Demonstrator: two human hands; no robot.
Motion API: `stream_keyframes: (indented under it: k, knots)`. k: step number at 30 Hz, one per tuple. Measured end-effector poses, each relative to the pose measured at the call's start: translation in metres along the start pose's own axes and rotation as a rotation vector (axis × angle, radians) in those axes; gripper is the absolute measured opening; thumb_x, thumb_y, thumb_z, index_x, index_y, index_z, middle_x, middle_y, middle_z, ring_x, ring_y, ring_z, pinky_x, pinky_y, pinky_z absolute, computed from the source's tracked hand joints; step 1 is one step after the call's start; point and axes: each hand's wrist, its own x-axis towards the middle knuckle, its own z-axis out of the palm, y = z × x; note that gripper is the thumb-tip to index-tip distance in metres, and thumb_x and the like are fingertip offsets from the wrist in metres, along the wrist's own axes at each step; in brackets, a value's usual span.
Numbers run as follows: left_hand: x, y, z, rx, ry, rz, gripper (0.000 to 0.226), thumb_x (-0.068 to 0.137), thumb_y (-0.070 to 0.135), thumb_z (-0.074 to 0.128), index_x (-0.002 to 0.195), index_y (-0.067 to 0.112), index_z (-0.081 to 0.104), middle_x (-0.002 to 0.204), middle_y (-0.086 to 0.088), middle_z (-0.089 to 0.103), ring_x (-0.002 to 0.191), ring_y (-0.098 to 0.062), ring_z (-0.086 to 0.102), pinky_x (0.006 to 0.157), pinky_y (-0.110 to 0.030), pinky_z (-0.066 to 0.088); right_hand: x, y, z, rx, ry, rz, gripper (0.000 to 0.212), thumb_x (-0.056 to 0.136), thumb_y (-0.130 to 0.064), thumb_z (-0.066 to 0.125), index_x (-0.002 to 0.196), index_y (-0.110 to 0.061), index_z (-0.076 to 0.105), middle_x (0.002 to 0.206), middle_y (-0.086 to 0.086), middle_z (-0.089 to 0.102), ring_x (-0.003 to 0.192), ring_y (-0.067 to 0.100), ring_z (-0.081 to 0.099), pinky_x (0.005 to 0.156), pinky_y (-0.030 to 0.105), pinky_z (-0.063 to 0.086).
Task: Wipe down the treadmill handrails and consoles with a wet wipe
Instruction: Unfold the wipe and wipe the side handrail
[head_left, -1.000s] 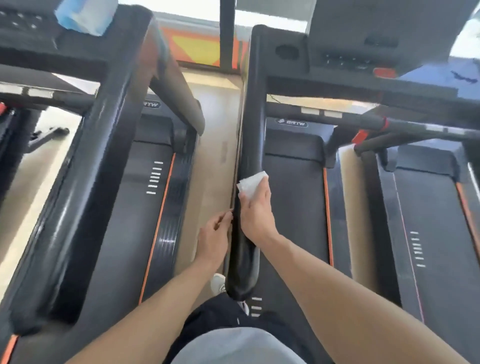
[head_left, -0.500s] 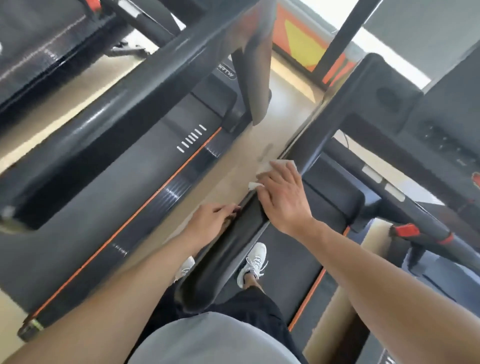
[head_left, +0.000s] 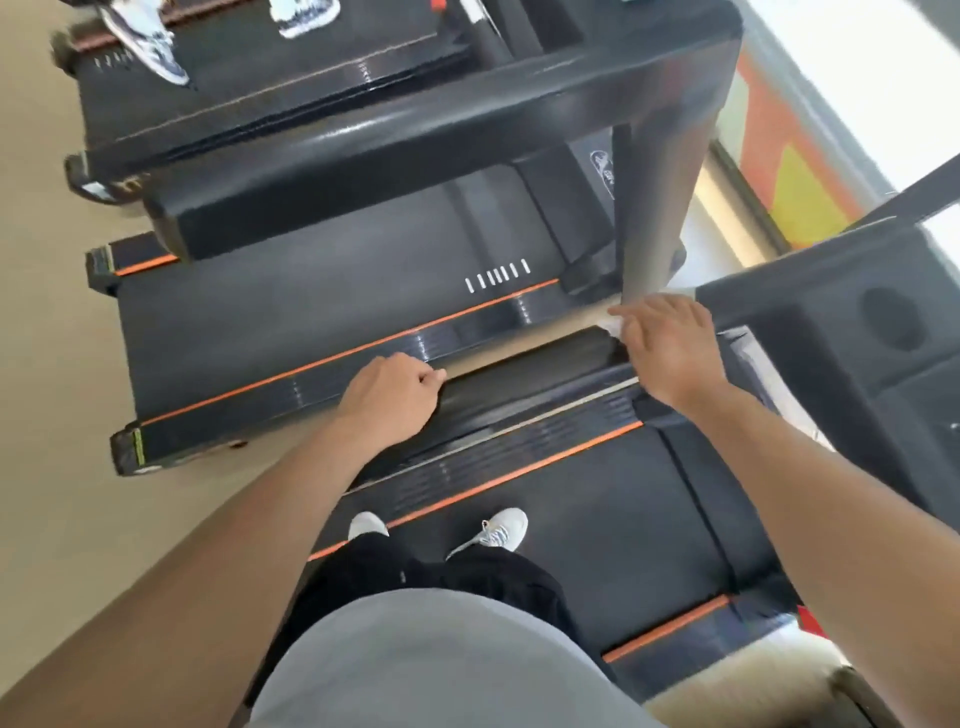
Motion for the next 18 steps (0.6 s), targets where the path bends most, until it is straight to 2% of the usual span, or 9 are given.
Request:
stream_keyframes:
  k: [2, 5, 8, 10, 11, 13, 16, 18]
  knots:
    - [-0.006, -0.004, 0.006, -0.015, 0.039, -0.011, 0.047, 0.106, 0.040, 0.039, 0.075, 0.018, 0.067, 0.086, -0.011, 0.070, 0.090, -0.037, 0.063, 0.078, -0.039, 0.048, -0.001, -0.002, 0.002, 0.013, 0.016, 0.022, 0.049, 0.099, -0.032, 0.027, 0.115, -0.019, 0.072, 0.115, 0.003, 0.070, 0.116, 0.032, 0.056, 0.104, 0.038, 0.030]
    - [-0.013, -0.003, 0.009, -0.037, 0.070, -0.017, 0.051, 0.106, 0.039, 0.038, 0.069, 0.012, 0.060, 0.069, -0.009, 0.060, 0.078, -0.035, 0.058, 0.068, -0.037, 0.041, -0.016, -0.039, 0.017, 0.061, 0.066, -0.052, 0.043, 0.101, -0.026, 0.031, 0.112, -0.019, 0.072, 0.108, 0.000, 0.070, 0.108, 0.030, 0.057, 0.100, 0.038, 0.033]
    - [-0.026, -0.006, 0.006, 0.007, 0.162, 0.038, 0.048, 0.106, 0.040, 0.041, 0.076, 0.014, 0.068, 0.067, -0.007, 0.062, 0.074, -0.033, 0.058, 0.065, -0.034, 0.037, -0.033, -0.097, 0.032, 0.108, 0.091, -0.138, 0.042, 0.102, -0.026, 0.032, 0.114, -0.017, 0.071, 0.107, -0.003, 0.070, 0.106, 0.025, 0.058, 0.103, 0.035, 0.033]
    - [-0.037, -0.020, 0.007, -0.006, 0.227, 0.108, 0.037, 0.104, 0.042, 0.045, 0.098, 0.026, 0.078, 0.087, -0.004, 0.074, 0.088, -0.033, 0.065, 0.071, -0.035, 0.045, -0.047, -0.133, 0.040, 0.124, 0.098, -0.177, 0.040, 0.104, -0.025, 0.032, 0.117, -0.018, 0.070, 0.110, -0.004, 0.070, 0.109, 0.023, 0.057, 0.106, 0.034, 0.031]
    - [-0.044, -0.032, 0.006, -0.029, 0.242, 0.121, 0.032, 0.103, 0.044, 0.048, 0.111, 0.032, 0.076, 0.102, 0.000, 0.076, 0.097, -0.031, 0.066, 0.077, -0.035, 0.049, -0.055, -0.149, 0.044, 0.132, 0.093, -0.207, 0.040, 0.106, -0.025, 0.032, 0.120, -0.018, 0.068, 0.113, -0.005, 0.069, 0.111, 0.022, 0.056, 0.107, 0.034, 0.032]
    - [-0.053, -0.058, 0.005, -0.088, 0.246, 0.144, 0.032, 0.102, 0.048, 0.049, 0.124, 0.039, 0.070, 0.120, 0.007, 0.073, 0.112, -0.025, 0.064, 0.089, -0.037, 0.051, -0.067, -0.176, 0.050, 0.133, 0.083, -0.267, 0.038, 0.107, -0.025, 0.033, 0.125, -0.018, 0.066, 0.118, -0.006, 0.067, 0.115, 0.019, 0.054, 0.108, 0.035, 0.033]
    - [-0.068, -0.100, 0.013, -0.232, 0.245, 0.156, 0.038, 0.103, 0.050, 0.046, 0.134, 0.036, 0.064, 0.133, 0.013, 0.066, 0.119, -0.016, 0.062, 0.099, -0.035, 0.047, -0.077, -0.217, 0.059, 0.090, 0.027, -0.327, 0.038, 0.108, -0.028, 0.033, 0.128, -0.022, 0.064, 0.122, -0.009, 0.067, 0.117, 0.017, 0.055, 0.109, 0.035, 0.031]
    - [-0.082, -0.126, 0.028, -0.344, 0.276, 0.082, 0.043, 0.105, 0.047, 0.042, 0.139, 0.030, 0.059, 0.139, 0.010, 0.062, 0.124, -0.016, 0.059, 0.104, -0.034, 0.043, -0.080, -0.243, 0.061, 0.059, -0.022, -0.368, 0.042, 0.108, -0.032, 0.029, 0.128, -0.024, 0.065, 0.121, -0.010, 0.067, 0.116, 0.018, 0.057, 0.109, 0.035, 0.031]
